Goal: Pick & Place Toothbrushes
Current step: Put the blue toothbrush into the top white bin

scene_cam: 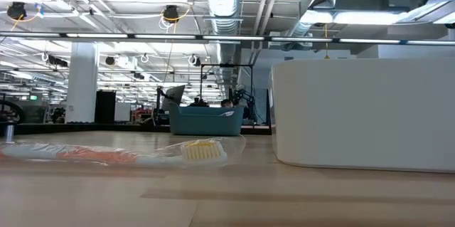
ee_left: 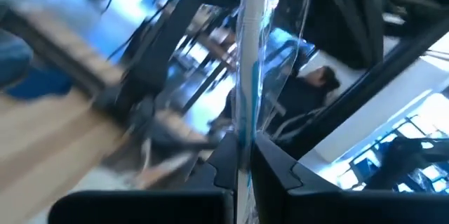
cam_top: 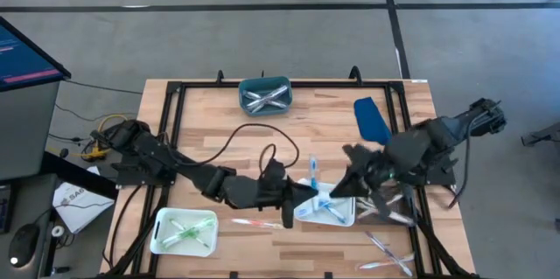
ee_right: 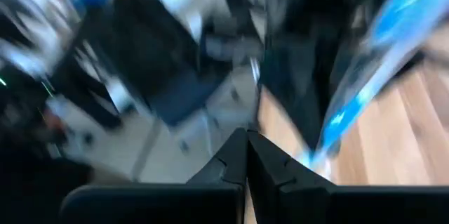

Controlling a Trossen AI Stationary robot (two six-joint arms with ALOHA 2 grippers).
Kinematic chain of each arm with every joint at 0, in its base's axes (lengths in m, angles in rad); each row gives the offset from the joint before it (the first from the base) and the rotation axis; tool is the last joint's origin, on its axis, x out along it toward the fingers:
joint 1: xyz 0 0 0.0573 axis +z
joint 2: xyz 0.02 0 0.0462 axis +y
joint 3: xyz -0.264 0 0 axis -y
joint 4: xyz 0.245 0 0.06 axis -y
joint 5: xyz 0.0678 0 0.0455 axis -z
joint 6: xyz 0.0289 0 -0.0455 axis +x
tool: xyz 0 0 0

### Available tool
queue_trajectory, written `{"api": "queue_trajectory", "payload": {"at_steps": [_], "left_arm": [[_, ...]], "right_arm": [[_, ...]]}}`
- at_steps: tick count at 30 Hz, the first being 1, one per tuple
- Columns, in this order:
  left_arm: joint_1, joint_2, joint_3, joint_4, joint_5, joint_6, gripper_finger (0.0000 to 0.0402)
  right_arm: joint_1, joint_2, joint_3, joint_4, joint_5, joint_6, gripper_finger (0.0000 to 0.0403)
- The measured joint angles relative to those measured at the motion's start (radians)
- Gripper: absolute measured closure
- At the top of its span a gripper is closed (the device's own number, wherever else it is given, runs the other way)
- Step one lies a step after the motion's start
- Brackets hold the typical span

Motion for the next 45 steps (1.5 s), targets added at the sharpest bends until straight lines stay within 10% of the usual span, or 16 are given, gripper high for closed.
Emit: {"api": "queue_trajectory", "payload": {"at_steps": [11,28,45], "left_arm": [[0.035,-0.150,0.000,0.070,0.068,0.205,0.0392],[0.047,-0.258,0.001,-0.171,0.127,0.118,0.0392],[0.068,-0.248,0.000,-0.194,0.116,0.095,0.0392]], "right_arm": [[-0.145,-0.091,0.000,0.301,0.003,0.129,0.0389],[-0.207,0.085,0.000,0.437,0.054,0.101,0.0163],[-0.191,0.112,0.000,0.421,0.054,0.103,0.0169]]}}
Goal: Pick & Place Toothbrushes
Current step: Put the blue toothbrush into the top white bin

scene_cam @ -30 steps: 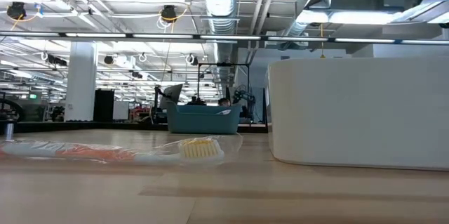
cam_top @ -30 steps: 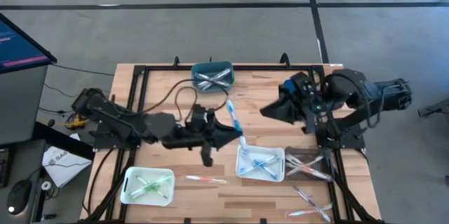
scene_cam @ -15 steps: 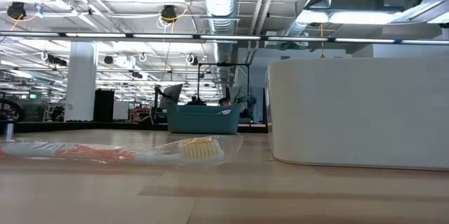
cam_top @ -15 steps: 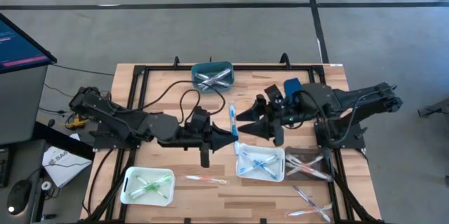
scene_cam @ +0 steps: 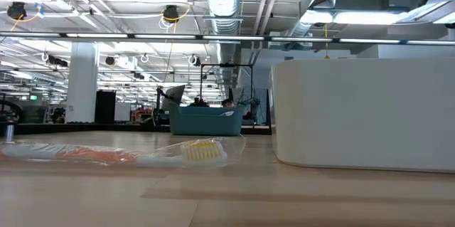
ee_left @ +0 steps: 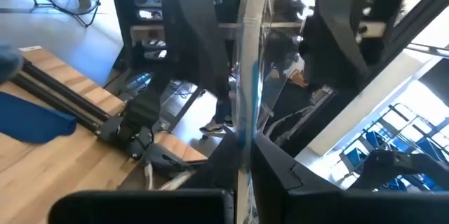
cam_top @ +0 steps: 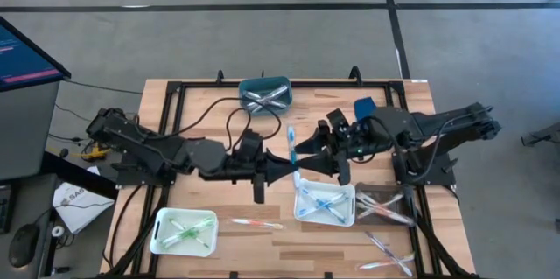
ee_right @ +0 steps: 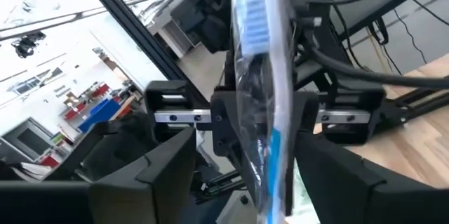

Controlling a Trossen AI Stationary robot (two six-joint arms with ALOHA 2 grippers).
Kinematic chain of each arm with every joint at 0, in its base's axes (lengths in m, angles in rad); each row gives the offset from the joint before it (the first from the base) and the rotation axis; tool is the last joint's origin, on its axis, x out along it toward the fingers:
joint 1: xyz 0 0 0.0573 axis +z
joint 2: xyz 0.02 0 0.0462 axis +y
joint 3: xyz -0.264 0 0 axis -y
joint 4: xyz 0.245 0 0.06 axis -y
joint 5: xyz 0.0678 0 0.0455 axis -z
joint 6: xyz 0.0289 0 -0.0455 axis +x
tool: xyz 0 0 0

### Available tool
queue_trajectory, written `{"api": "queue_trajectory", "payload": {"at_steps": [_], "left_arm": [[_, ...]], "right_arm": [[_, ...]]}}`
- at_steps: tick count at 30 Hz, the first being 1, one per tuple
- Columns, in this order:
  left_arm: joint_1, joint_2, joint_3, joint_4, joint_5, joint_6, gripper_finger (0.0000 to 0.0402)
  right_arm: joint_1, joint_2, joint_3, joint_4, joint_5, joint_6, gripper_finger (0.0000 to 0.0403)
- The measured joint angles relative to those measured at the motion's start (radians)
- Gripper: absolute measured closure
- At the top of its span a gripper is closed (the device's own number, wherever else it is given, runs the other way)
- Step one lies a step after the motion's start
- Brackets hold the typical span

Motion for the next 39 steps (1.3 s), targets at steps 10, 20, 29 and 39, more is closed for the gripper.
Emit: {"api": "queue_trajectory", "payload": {"at_steps": [10,20,29,39], "left_arm": [[0.000,0.000,0.000,-0.006,-0.002,-0.002,0.0392],[0.000,0.000,0.000,-0.013,-0.003,-0.012,0.0392],[-0.002,0.000,0.000,-0.013,0.045,0.003,0.0332],[-0.013,-0.011,0.000,-0.136,0.110,-0.062,0.0229]], "right_arm": [[-0.001,0.026,-0.002,-0.004,0.000,0.002,0.0202],[-0.008,0.024,0.000,-0.021,0.000,0.003,0.0292],[0.000,0.024,0.000,-0.055,0.004,0.003,0.0388],[0.000,0.022,0.000,-0.187,0.024,0.028,0.0391]]}}
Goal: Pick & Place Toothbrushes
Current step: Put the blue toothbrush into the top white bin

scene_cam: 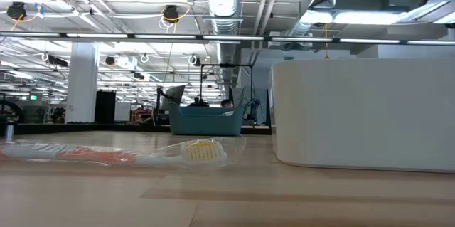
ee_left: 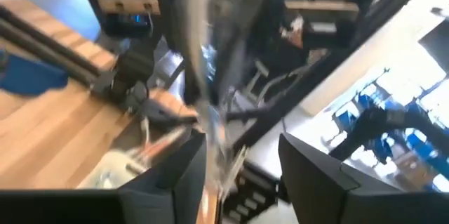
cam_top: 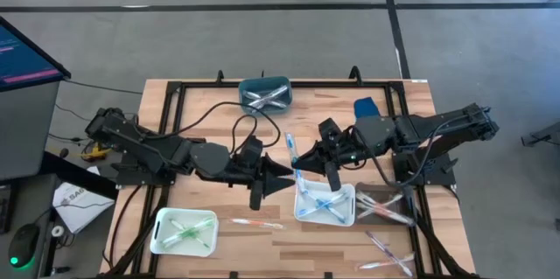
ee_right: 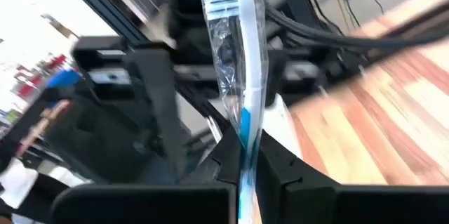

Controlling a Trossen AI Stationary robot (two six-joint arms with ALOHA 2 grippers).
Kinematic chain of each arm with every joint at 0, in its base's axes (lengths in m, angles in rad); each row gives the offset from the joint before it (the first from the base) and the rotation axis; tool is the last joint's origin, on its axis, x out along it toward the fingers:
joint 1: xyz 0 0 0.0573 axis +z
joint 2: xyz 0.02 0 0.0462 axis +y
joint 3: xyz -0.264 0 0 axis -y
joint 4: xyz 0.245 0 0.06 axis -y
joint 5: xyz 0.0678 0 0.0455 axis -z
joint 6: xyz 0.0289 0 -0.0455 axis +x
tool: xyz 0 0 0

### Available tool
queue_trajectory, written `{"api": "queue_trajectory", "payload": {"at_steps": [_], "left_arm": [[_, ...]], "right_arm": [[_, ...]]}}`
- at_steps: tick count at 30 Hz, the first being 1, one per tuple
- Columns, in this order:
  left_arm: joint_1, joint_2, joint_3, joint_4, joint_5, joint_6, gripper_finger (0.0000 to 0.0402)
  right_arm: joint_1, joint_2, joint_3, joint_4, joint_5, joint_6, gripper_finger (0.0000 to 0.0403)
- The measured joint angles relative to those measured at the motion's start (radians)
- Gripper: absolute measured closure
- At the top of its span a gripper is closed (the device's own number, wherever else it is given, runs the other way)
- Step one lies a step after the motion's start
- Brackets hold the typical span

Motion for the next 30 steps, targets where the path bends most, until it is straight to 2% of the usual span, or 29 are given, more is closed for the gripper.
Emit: {"api": "queue_trajectory", "payload": {"at_steps": [7,14,20,30], "left_arm": [[-0.006,-0.040,0.000,-0.176,0.117,-0.076,0.0215],[-0.011,-0.092,0.000,-0.429,0.088,-0.154,0.0230],[-0.009,-0.099,0.001,-0.453,0.039,-0.151,0.0244],[0.002,-0.099,0.000,-0.460,0.036,-0.143,0.0259]], "right_arm": [[0.023,-0.001,0.000,-0.212,0.006,0.031,0.0394],[0.085,0.044,0.000,-0.484,0.028,0.064,0.0394],[0.134,0.153,-0.001,-0.650,0.029,0.080,0.0393],[0.157,0.333,0.000,-0.654,-0.047,0.027,0.0392]]}}
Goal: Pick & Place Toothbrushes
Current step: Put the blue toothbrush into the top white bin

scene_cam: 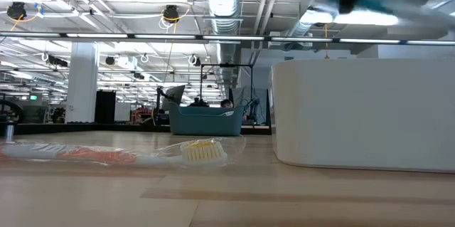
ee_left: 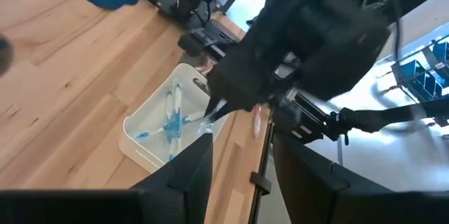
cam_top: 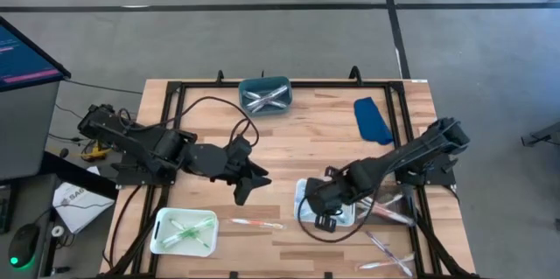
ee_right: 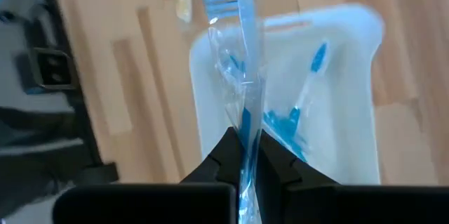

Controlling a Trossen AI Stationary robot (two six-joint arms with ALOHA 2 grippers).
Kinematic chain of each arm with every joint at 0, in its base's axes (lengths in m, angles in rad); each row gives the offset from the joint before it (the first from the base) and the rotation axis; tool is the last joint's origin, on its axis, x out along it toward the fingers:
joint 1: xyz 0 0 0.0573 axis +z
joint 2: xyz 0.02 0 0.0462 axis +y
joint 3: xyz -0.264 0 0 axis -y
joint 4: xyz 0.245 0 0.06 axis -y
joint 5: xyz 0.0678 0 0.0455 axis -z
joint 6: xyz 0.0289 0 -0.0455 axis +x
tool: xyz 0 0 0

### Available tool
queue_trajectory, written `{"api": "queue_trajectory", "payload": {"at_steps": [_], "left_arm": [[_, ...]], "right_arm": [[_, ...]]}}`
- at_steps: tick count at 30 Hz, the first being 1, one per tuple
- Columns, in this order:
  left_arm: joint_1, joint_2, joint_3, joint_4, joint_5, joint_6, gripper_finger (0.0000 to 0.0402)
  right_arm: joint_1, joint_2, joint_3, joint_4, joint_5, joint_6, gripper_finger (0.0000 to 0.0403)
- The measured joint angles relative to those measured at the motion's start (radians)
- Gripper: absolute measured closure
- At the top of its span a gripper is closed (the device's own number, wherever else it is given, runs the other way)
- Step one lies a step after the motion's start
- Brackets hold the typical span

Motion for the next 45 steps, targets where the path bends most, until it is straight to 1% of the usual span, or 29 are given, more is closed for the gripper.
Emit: {"api": "queue_trajectory", "payload": {"at_steps": [5,10,15,19,23,33,40,45], "left_arm": [[-0.004,0.000,0.000,-0.001,-0.001,0.002,0.0262],[-0.012,0.000,0.000,-0.001,-0.006,0.002,0.0262],[-0.023,0.000,0.000,-0.001,-0.009,-0.002,0.0262],[-0.031,0.001,0.000,-0.001,-0.014,-0.005,0.0262],[-0.031,0.001,0.000,-0.001,-0.016,-0.005,0.0262],[-0.031,0.001,0.000,0.000,-0.022,-0.009,0.0262],[-0.031,0.001,0.000,0.001,-0.043,-0.009,0.0262],[-0.031,0.001,0.000,0.002,-0.058,-0.009,0.0262]], "right_arm": [[-0.012,0.049,-0.001,-0.006,-0.002,0.008,0.0394],[-0.038,0.079,-0.004,-0.050,-0.002,0.083,0.0394],[-0.053,0.070,-0.052,-0.054,-0.004,0.160,0.0394],[-0.052,0.066,-0.063,-0.043,-0.011,0.158,0.0394],[-0.051,0.066,-0.112,0.042,-0.031,0.143,0.0394],[-0.064,0.067,-0.202,0.067,-0.050,0.139,0.0394],[-0.072,0.073,-0.263,0.143,-0.059,0.147,0.0390],[-0.071,0.074,-0.280,0.156,-0.061,0.147,0.0390]]}}
